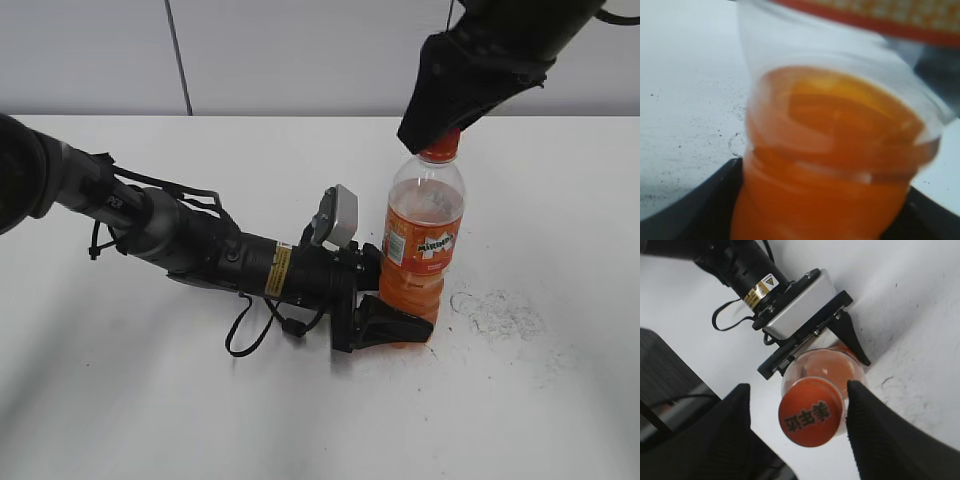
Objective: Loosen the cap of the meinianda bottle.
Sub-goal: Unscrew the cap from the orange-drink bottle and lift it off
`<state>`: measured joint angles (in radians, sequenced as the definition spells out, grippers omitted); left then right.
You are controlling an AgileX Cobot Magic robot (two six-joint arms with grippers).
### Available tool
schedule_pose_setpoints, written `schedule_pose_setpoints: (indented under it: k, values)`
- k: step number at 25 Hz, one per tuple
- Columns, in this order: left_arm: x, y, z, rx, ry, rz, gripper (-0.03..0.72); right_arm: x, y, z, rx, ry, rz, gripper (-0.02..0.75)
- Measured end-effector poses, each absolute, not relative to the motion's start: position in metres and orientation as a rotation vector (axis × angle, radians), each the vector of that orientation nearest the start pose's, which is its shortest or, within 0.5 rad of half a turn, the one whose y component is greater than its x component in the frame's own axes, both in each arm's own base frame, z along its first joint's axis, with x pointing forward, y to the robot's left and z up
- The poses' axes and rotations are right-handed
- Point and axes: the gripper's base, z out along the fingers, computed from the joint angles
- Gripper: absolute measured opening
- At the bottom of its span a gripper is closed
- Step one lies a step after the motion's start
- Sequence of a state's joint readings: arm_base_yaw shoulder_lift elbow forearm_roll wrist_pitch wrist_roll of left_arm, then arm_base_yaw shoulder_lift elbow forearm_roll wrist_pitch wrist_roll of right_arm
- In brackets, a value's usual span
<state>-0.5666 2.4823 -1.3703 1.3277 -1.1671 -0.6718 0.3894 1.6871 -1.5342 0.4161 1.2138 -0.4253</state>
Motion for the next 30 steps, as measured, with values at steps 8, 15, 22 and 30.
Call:
schedule_pose_setpoints:
  k: [8,15,22,30]
  values:
    - [0.3206,-0.3002,0.0424,1.429,1.398,-1.277,0.562,0.3109,0.1622,0.3235,-0.515,2.811,0.612,0.319]
    - [0.3208,-0.3002,0.0424,1.427,1.401,-1.277,0.562,0.3113,0.1611,0.3237,-0.936,2.648,0.525,0.267]
    - [0.3206,-0.3002,0.0423,1.431,1.399,-1.276,0.562,0.3105,0.1629,0.3254,-1.553,2.245,0.418,0.267]
    - [0.3206,-0.3002,0.0424,1.43,1.399,-1.278,0.562,0.3102,0.1637,0.3257,-0.682,2.744,0.616,0.568]
